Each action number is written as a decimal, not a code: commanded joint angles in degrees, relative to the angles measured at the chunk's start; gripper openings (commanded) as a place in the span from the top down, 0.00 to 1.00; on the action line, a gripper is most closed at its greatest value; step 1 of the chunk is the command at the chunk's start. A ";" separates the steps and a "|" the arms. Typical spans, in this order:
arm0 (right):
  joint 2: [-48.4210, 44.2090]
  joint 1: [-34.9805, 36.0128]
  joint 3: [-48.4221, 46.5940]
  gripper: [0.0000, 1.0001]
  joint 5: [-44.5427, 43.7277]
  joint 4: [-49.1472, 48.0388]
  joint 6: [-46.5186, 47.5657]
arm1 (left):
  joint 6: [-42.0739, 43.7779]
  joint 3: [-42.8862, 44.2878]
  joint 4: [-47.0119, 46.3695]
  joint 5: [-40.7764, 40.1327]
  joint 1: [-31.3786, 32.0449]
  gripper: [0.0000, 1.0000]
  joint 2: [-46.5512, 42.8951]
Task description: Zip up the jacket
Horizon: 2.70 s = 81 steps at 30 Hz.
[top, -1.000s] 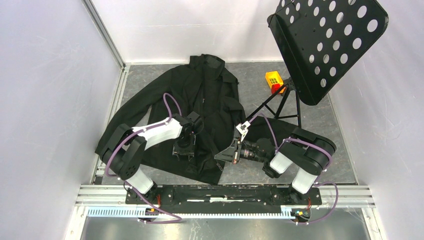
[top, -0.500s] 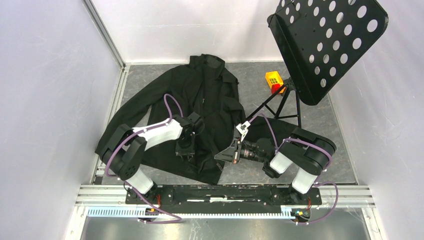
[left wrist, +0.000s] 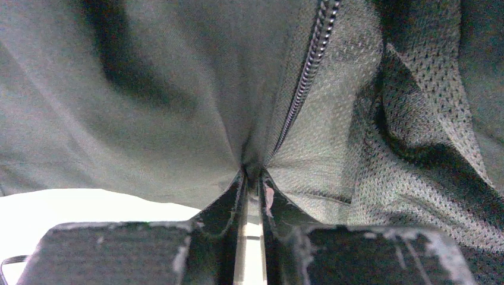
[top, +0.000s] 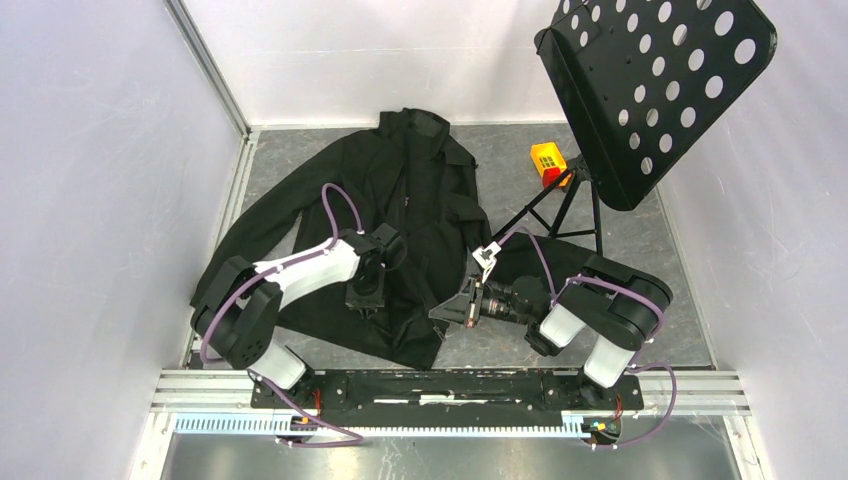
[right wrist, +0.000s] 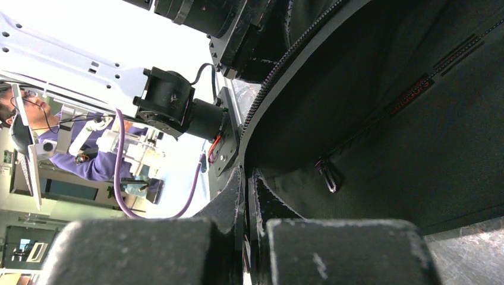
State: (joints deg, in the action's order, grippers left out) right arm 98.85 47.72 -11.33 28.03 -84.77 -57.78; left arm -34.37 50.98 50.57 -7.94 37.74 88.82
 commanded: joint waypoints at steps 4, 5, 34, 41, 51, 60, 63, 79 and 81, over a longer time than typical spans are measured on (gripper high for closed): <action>-0.23 -0.26 -0.09 1.00 -0.06 -25.34 1.04 | 0.92 1.87 1.80 -2.71 -0.01 0.85 -3.77; -0.17 -0.27 -0.18 1.00 -0.17 -25.13 1.09 | 0.87 1.84 1.99 -2.62 -0.03 0.85 -4.24; -12.81 11.68 -8.35 1.00 -31.78 11.72 18.41 | -1.73 -2.55 -11.06 16.15 -0.21 0.98 -43.14; -11.00 12.74 -10.73 1.00 -28.42 6.00 15.21 | -3.94 -3.90 -13.84 21.87 -0.21 0.98 -41.53; -6.57 12.82 -10.29 1.00 -22.86 -4.26 6.38 | -5.70 -5.07 -15.13 20.82 -0.29 0.98 -41.40; -3.91 11.77 -9.33 1.00 -19.45 -12.04 -8.31 | -4.08 -3.17 -11.05 18.84 -0.29 0.98 -40.96; -2.79 11.10 -8.25 1.00 -20.48 -14.06 -14.06 | -3.80 -0.37 -7.75 17.97 -0.29 0.98 -42.19; -1.35 11.10 -8.36 1.00 -24.00 -21.46 -17.49 | -6.47 3.84 -3.12 15.90 -0.29 0.98 -41.69; -2.21 11.07 -7.94 1.00 -24.62 -21.83 -16.09 | -6.42 2.81 -3.23 15.80 -0.29 0.98 -41.25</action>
State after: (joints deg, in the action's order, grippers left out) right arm 98.87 58.83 -19.59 5.87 -84.64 -75.81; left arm -40.71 54.54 47.24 8.95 37.58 47.09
